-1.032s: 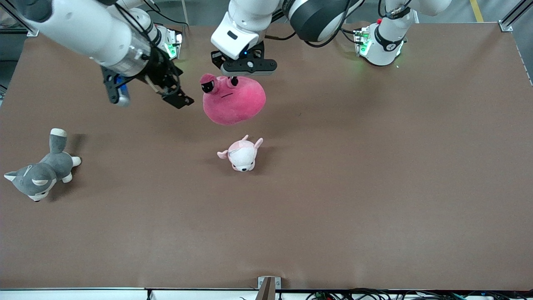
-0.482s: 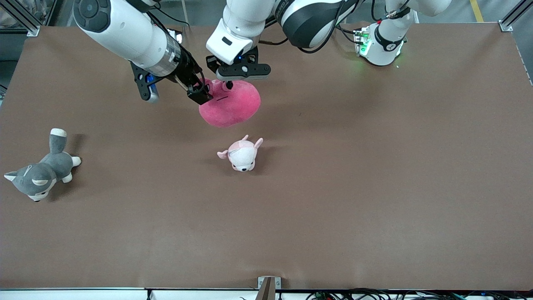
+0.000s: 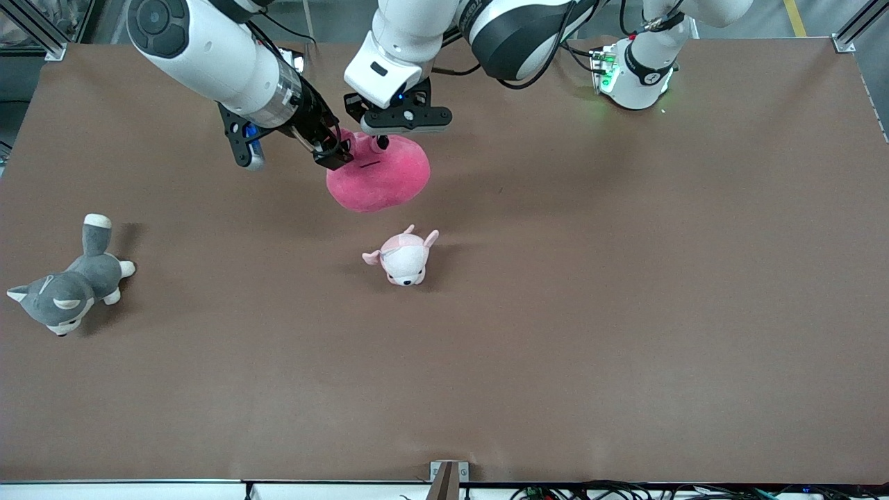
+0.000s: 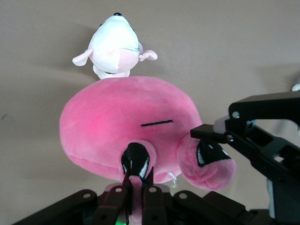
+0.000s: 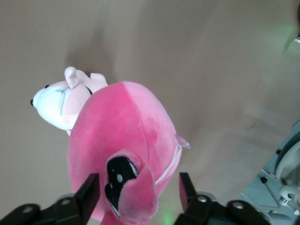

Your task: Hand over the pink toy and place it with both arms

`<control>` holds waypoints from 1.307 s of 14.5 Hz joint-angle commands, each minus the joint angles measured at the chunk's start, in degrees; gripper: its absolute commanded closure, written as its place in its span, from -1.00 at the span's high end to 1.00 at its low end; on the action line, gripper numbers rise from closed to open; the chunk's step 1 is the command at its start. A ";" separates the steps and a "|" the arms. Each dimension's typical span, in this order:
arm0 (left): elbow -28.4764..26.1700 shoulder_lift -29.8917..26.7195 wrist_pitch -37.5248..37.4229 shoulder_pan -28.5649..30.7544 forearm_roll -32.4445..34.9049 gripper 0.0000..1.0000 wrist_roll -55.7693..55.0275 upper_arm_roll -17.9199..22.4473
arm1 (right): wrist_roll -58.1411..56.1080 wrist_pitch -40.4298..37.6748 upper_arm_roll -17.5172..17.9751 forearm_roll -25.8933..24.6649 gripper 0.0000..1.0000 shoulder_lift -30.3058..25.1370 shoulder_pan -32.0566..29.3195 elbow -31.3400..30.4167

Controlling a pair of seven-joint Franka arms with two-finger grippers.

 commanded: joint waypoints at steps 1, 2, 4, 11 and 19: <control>1.65 0.47 -0.03 -0.56 -0.03 -1.00 -0.81 0.44 | 0.18 1.22 0.02 -0.67 -0.76 -2.09 0.29 -2.47; 1.65 0.47 -0.03 -0.56 -0.03 -1.00 -0.81 0.44 | 0.18 1.22 0.02 -0.67 -0.95 -2.09 0.29 -2.38; 1.56 0.21 -0.03 -0.56 -0.03 -1.00 -0.81 0.44 | 0.09 1.40 0.02 -0.67 -0.99 -2.09 0.29 -2.29; 1.21 -1.28 -0.12 -0.12 -0.47 -0.64 -2.99 0.09 | -4.28 1.84 -0.68 -0.75 -0.99 -2.09 -1.28 -2.38; -0.02 -5.32 -3.35 0.14 2.26 1.00 -3.80 0.44 | -28.62 2.18 -0.68 -0.84 -0.99 -1.48 -19.02 -8.00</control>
